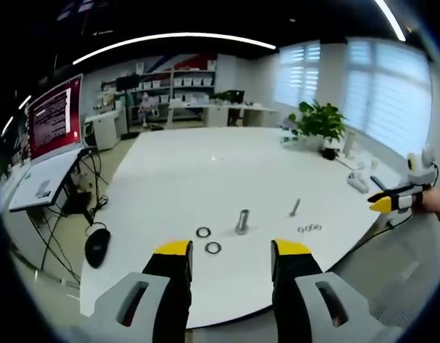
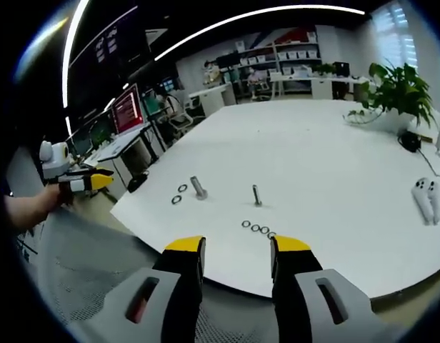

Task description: Place the washer onto the threaded stud by aligning its center hole with the stud, sliding it down to the base, and recovering from edge contact or off-axis alignment until the washer reaches the visible bottom stop.

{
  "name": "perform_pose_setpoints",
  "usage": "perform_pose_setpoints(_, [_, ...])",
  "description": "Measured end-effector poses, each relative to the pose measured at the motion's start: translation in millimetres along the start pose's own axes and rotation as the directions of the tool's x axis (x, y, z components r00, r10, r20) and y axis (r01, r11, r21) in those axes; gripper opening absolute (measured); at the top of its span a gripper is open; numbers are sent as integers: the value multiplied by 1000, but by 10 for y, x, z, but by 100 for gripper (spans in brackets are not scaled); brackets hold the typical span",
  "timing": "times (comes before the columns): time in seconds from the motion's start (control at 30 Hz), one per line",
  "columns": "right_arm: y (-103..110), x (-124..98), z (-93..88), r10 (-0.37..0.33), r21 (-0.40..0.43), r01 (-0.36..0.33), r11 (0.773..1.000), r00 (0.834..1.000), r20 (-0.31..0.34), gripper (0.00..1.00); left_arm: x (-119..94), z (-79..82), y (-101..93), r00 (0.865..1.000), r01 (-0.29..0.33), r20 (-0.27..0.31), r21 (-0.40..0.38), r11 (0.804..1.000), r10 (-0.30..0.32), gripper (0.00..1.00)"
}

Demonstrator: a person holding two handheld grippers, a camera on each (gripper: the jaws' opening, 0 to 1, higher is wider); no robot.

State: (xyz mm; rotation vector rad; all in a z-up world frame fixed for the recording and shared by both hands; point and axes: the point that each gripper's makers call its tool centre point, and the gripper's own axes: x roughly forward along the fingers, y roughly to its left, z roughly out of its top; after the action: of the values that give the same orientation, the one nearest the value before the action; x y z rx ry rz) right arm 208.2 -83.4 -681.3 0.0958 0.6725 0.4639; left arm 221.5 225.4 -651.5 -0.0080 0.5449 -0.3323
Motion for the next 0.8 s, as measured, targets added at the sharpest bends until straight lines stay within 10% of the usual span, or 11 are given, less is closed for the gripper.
perform_pose_setpoints(0.8, [8,3,5,5,4,-5,1000,1000,4,39,296,-40,121,988,53,-141,-17,998,-55,40])
